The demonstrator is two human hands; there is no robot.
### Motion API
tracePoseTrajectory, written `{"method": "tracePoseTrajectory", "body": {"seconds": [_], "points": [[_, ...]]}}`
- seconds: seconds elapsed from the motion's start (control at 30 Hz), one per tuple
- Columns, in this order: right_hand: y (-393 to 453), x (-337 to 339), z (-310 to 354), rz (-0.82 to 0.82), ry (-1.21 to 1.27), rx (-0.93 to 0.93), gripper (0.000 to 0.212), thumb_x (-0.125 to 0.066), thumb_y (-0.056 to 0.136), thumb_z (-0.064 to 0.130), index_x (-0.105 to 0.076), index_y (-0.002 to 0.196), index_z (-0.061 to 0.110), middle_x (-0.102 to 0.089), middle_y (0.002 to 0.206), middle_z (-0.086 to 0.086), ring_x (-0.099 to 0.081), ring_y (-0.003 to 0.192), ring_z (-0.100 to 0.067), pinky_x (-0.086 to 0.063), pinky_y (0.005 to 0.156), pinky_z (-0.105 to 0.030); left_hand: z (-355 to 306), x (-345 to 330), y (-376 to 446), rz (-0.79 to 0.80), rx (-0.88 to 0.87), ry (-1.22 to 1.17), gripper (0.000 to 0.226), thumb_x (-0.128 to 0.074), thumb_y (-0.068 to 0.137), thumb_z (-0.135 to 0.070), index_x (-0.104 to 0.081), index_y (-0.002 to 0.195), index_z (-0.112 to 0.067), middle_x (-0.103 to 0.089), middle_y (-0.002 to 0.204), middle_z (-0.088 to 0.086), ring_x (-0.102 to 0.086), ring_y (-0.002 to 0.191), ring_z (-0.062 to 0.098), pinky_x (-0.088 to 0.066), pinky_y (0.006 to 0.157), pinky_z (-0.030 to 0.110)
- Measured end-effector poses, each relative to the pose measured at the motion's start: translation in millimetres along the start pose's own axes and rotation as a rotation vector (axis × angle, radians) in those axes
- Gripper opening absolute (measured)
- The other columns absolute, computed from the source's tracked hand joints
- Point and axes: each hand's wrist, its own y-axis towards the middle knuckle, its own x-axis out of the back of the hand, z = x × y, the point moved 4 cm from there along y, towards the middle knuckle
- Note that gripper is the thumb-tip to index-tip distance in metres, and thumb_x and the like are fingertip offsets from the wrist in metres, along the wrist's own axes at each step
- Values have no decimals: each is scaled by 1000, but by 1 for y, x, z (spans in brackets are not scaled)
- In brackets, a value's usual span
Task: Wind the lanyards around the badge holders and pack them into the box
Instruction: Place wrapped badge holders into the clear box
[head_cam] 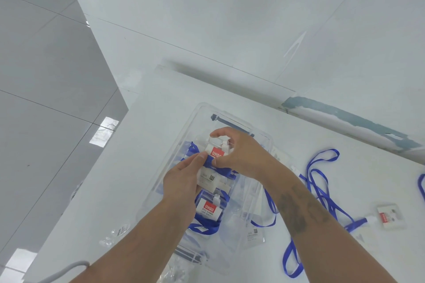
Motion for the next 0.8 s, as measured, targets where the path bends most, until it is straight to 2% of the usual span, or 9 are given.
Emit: {"method": "tracePoseTrajectory", "body": {"seconds": [0.13,0.2,0.3,0.37,0.43,0.5,0.57,0.63,0.8], "points": [[5,1,-2,-10,11,-35,62,-78,83,23,-46,135,34,-47,142,11,-46,116,-12,-54,92,-33,-3,-3,-6,1,27,-56,10,-74,86,-26,-71,93,-20,-77,81,2,-72,76,17,-57,62,29],[8,0,-5,-14,14,-64,61,-78,83,23,-46,134,35,-46,143,10,-46,117,-12,-54,85,-28,-1,-3,-6,-22,95,-85,15,-71,88,-29,-66,96,-17,-74,91,6,-70,82,20,-59,70,32],[15,-4,-9,-19,32,-85,61,-79,82,22,-46,130,37,-48,140,8,-47,109,-11,-52,69,-20,5,0,-6,-30,213,-137,25,-65,93,-27,-61,113,-12,-69,111,14,-68,100,31,-57,90,41],[21,-8,-10,-20,38,-88,61,-79,81,22,-46,131,35,-50,136,7,-50,109,-12,-54,77,-25,8,2,-6,-39,250,-172,29,-63,94,-21,-57,119,-8,-65,121,17,-65,107,34,-55,93,42],[28,-13,-12,-33,12,-91,61,-79,81,23,-47,132,34,-51,135,7,-49,105,-11,-51,86,-28,8,2,-4,-46,254,-175,23,-61,95,-17,-55,115,-7,-62,127,20,-62,114,36,-54,94,42],[35,-19,-14,-62,-6,-97,62,-80,78,22,-48,130,33,-54,133,8,-47,100,-9,-48,82,-24,8,3,-2,-76,252,-189,23,-61,94,-15,-53,115,-10,-64,115,16,-64,106,32,-55,90,40],[41,-26,-15,-91,5,-94,62,-81,76,20,-49,128,31,-57,127,6,-49,98,-11,-45,74,-21,7,3,1,-90,236,-178,23,-60,94,-14,-54,117,-13,-64,96,8,-63,88,23,-54,75,32],[46,-34,-15,-119,22,-87,59,-80,76,19,-50,127,28,-58,121,4,-51,97,-14,-40,63,-17,6,2,2,-103,226,-141,16,-58,95,-14,-55,111,-15,-61,88,2,-61,77,17,-50,62,27],[57,-48,-17,-148,66,-100,55,-76,77,14,-51,124,25,-58,109,4,-55,91,-15,-37,57,-16,6,2,7,-153,248,-156,11,-62,92,-19,-55,98,-13,-60,87,8,-60,77,22,-51,75,37]]}}
